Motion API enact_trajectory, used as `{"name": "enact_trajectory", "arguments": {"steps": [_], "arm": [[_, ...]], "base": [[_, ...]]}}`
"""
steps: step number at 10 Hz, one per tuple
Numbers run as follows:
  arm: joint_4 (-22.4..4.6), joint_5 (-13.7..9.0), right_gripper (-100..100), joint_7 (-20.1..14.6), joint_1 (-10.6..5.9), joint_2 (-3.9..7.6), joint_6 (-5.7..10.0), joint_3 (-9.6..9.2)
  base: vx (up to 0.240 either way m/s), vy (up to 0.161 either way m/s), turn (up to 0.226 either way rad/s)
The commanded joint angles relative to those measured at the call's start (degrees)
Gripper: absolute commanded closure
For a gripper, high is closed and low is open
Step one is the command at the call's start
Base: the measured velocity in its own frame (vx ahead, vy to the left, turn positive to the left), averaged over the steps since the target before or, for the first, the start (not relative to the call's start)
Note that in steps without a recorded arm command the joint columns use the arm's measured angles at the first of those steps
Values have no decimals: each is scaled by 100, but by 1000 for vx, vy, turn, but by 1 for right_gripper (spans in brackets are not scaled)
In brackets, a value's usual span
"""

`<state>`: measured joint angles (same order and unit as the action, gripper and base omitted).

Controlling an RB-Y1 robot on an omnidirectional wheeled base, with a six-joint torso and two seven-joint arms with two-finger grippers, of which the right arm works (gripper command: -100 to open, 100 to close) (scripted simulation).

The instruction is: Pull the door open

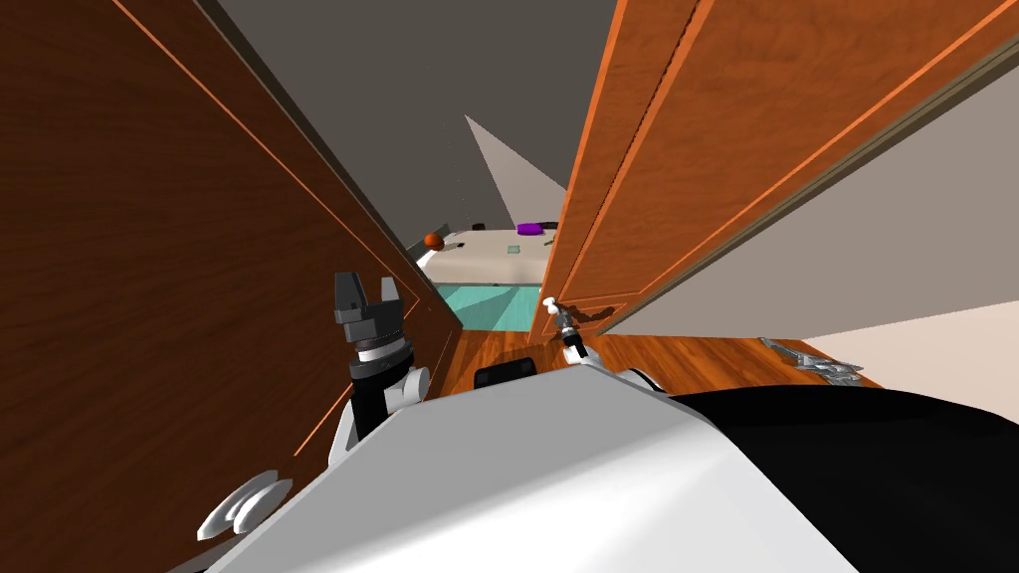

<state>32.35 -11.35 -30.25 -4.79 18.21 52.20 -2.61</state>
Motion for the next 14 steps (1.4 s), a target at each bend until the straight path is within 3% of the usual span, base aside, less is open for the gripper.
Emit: {"name": "enact_trajectory", "arguments": {"steps": [1, 4, 5, 14], "arm": [[23, -48, 100, -262, -108, -109, 51, -181], [-15, -247, 100, -715, -148, -79, 49, -328], [298, -340, -100, -787, 98, 19, -229, -204], [455, -776, -100, -2076, 97, -120, -323, -369]], "base": [[-31, -3, 17], [-48, -21, 39], [-58, -46, 2], [-76, -6, 44]]}}
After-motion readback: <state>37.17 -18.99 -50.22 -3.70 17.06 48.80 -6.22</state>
